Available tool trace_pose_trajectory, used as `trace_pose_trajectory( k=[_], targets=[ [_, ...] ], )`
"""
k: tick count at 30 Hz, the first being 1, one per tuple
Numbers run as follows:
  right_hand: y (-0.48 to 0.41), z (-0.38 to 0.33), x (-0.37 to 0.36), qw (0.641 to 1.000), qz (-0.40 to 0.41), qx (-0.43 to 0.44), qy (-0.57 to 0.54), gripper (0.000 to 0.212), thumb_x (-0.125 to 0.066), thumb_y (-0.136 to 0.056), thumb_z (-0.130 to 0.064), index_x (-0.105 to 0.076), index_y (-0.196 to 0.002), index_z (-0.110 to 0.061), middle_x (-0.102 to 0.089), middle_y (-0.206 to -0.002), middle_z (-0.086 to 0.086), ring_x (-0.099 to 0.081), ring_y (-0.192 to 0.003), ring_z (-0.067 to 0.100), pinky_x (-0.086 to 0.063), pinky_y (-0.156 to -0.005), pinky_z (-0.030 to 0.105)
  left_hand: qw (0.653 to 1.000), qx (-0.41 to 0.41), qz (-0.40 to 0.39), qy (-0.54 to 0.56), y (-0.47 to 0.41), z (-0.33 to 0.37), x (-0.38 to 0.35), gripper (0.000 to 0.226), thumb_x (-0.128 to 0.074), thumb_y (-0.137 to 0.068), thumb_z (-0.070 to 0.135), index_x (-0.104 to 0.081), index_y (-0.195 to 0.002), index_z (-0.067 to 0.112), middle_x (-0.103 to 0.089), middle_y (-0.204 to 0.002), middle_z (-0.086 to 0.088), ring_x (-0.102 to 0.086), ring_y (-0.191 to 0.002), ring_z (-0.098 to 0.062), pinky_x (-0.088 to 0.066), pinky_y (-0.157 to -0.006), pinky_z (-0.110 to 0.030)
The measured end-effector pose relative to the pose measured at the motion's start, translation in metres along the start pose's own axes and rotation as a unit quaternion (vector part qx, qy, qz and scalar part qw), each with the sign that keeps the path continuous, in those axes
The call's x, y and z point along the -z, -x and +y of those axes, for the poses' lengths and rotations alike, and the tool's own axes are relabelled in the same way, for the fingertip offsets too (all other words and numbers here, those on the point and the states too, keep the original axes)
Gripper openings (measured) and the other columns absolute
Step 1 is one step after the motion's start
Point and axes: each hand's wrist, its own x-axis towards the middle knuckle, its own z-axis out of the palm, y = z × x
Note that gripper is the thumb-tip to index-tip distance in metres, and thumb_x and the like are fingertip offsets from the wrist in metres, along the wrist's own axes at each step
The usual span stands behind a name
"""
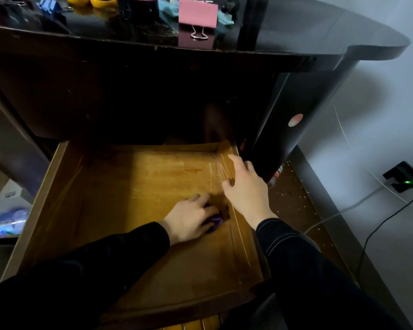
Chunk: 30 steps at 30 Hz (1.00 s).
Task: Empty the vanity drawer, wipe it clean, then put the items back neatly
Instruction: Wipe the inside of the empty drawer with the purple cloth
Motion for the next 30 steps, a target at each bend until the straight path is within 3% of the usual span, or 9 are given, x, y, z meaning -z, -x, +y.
trace_pose_trajectory(
  k=[4,7,9,15,17,20,25,27,30],
  targets=[
    [-0.001,0.0,-0.002,1.0,0.001,-0.005,0.003,0.061,-0.055,-0.096,-0.03,-0.029,-0.152,-0.029,-0.051,-0.134,0.008,-0.06,-0.065,0.016,-0.047,-0.057,0.027,0.982,-0.169,-0.078,0.022,0.035,0.031,-0.013,0.039,-0.053,-0.095,0.04,-0.055,-0.132,0.026,-0.047,-0.123,-0.005,-0.05,-0.107,-0.024,-0.052,-0.08,-0.038],
    [-0.001,0.0,-0.003,1.0,0.002,-0.007,0.001,0.061,-0.055,-0.096,-0.03,-0.03,-0.152,-0.029,-0.051,-0.134,0.008,-0.06,-0.065,0.015,-0.05,-0.057,0.027,0.969,-0.223,-0.109,0.015,0.044,0.037,-0.018,0.042,-0.056,-0.095,0.039,-0.053,-0.134,0.027,-0.046,-0.124,-0.004,-0.048,-0.108,-0.024,-0.052,-0.074,-0.038],
    [-0.001,0.001,-0.003,1.0,0.004,-0.003,-0.001,0.061,-0.055,-0.096,-0.029,-0.03,-0.151,-0.029,-0.051,-0.133,0.008,-0.06,-0.065,0.016,-0.048,-0.057,0.027,0.978,-0.196,-0.078,0.003,0.035,0.029,-0.017,0.039,-0.053,-0.096,0.042,-0.053,-0.133,0.029,-0.047,-0.122,-0.004,-0.051,-0.107,-0.024,-0.053,-0.076,-0.038],
    [0.0,0.001,-0.001,1.0,-0.002,-0.001,0.002,0.062,-0.056,-0.097,-0.032,-0.027,-0.152,-0.031,-0.048,-0.139,0.009,-0.065,-0.079,0.02,-0.054,-0.065,0.03,0.995,0.092,0.041,-0.02,-0.011,-0.017,-0.006,0.053,-0.06,-0.091,0.048,-0.042,-0.132,0.019,-0.045,-0.126,-0.004,-0.051,-0.109,-0.024,-0.052,-0.086,-0.038],
    [0.0,0.001,0.0,1.0,-0.003,0.0,0.003,0.063,-0.056,-0.097,-0.032,-0.026,-0.152,-0.031,-0.048,-0.139,0.008,-0.065,-0.081,0.02,-0.056,-0.067,0.032,0.995,0.077,0.06,-0.028,-0.007,-0.01,-0.009,0.049,-0.059,-0.091,0.047,-0.043,-0.129,0.02,-0.045,-0.124,-0.005,-0.051,-0.106,-0.025,-0.051,-0.085,-0.038],
    [-0.001,0.0,0.0,1.0,-0.001,-0.003,0.005,0.063,-0.056,-0.096,-0.03,-0.027,-0.152,-0.03,-0.049,-0.137,0.008,-0.064,-0.075,0.02,-0.054,-0.064,0.031,0.999,-0.039,0.012,0.001,0.02,0.014,-0.015,0.047,-0.061,-0.089,0.043,-0.045,-0.129,0.024,-0.046,-0.123,-0.004,-0.052,-0.105,-0.024,-0.051,-0.082,-0.038],
    [-0.001,0.001,-0.002,1.0,0.001,-0.007,0.006,0.062,-0.055,-0.097,-0.031,-0.027,-0.152,-0.03,-0.049,-0.138,0.007,-0.059,-0.064,0.012,-0.049,-0.057,0.024,0.973,-0.223,-0.063,-0.013,0.059,0.032,-0.021,0.046,-0.067,-0.083,0.039,-0.048,-0.124,0.028,-0.045,-0.116,-0.001,-0.048,-0.096,-0.018,-0.047,-0.06,-0.029],
    [-0.001,0.001,-0.003,1.0,0.001,-0.006,0.007,0.062,-0.055,-0.097,-0.031,-0.028,-0.152,-0.03,-0.049,-0.136,0.007,-0.059,-0.064,0.014,-0.046,-0.055,0.024,0.975,-0.218,-0.043,-0.029,0.047,0.022,-0.02,0.038,-0.061,-0.09,0.04,-0.051,-0.125,0.027,-0.048,-0.117,-0.002,-0.051,-0.096,-0.019,-0.051,-0.061,-0.031],
    [-0.001,0.001,-0.003,1.0,0.002,-0.002,0.007,0.062,-0.055,-0.096,-0.031,-0.027,-0.152,-0.031,-0.05,-0.134,0.007,-0.062,-0.07,0.018,-0.046,-0.058,0.027,0.997,-0.073,0.005,-0.03,0.011,-0.003,-0.012,0.039,-0.054,-0.095,0.043,-0.053,-0.129,0.025,-0.05,-0.121,-0.004,-0.054,-0.102,-0.023,-0.054,-0.077,-0.037]
  ],
)
